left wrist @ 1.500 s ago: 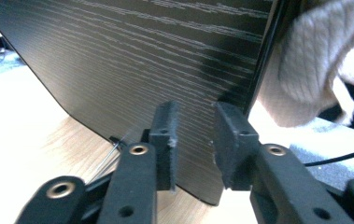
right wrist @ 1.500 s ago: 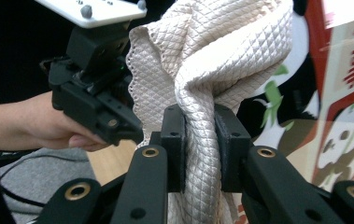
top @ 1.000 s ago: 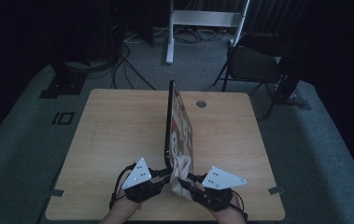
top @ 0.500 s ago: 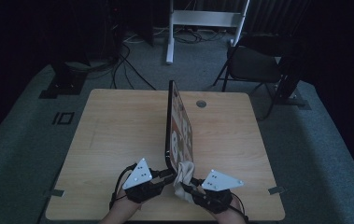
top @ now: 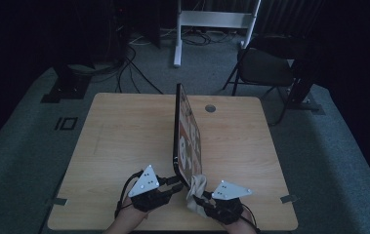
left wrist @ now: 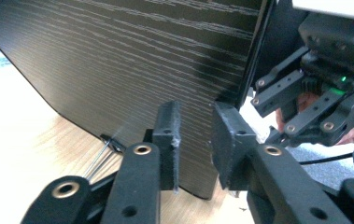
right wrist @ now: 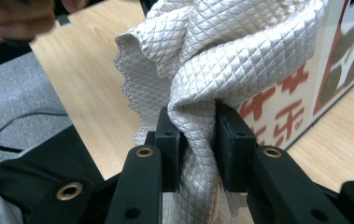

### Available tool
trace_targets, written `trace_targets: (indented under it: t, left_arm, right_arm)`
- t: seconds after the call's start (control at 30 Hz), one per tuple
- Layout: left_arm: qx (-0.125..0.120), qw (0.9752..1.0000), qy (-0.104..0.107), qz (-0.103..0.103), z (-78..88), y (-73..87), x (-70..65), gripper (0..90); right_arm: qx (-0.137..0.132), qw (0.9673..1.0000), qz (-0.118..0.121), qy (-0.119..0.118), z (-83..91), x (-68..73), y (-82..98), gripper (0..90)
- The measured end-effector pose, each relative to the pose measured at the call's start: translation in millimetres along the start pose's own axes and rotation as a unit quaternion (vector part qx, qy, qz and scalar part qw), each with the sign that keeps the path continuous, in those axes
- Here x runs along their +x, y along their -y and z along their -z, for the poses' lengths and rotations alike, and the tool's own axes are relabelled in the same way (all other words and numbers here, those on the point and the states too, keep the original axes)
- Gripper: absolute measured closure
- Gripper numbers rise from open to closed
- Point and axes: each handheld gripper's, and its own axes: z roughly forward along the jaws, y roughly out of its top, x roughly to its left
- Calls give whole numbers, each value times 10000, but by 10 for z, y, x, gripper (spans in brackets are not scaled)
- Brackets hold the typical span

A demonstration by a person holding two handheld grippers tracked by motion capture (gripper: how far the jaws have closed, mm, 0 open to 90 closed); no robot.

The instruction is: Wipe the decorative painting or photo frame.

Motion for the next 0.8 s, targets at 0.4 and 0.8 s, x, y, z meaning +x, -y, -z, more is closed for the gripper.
trace_targets:
  t: [0.4,0.8]
  left_arm:
    - [13,10000,-5,12,-12,14,12,708]
    - [79,9999,70,-55,11,1,-5,598]
  right_arm:
    - [356,9991,-241,64,-146,-103,237,724]
    - [583,9975,-367,137,-164,-194,370,788]
